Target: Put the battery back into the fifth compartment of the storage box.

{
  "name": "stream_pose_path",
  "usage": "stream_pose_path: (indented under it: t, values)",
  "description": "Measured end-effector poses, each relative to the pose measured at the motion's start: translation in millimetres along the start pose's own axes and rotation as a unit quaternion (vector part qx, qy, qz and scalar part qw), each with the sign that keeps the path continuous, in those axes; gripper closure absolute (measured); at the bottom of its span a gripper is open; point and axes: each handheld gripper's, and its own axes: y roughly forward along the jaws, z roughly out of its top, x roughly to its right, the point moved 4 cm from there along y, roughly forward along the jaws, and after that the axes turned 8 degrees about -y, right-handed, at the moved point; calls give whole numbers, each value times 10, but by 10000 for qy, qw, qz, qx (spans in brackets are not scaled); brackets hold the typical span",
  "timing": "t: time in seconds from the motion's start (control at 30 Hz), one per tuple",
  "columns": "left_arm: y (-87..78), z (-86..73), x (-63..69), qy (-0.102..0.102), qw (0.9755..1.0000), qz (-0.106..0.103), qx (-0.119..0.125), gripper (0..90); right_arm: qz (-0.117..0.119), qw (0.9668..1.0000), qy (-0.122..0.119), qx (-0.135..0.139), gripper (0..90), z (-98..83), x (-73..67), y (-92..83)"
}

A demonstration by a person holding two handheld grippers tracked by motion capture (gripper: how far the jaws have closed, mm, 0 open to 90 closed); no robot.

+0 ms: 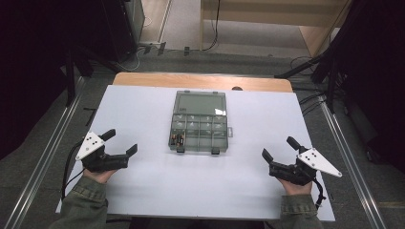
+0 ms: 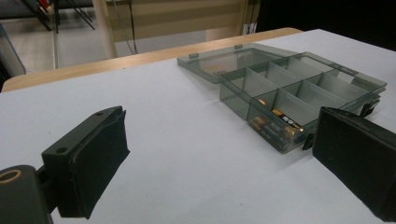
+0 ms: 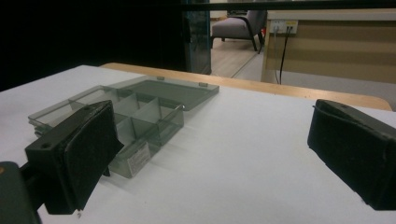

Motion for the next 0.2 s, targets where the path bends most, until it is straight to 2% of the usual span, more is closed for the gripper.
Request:
stream_pose_path:
  t: [0.2]
  values:
    - [4,0,2,11,10000,14,-14,36,-43,9999,-94,55,25,11,-11,-11]
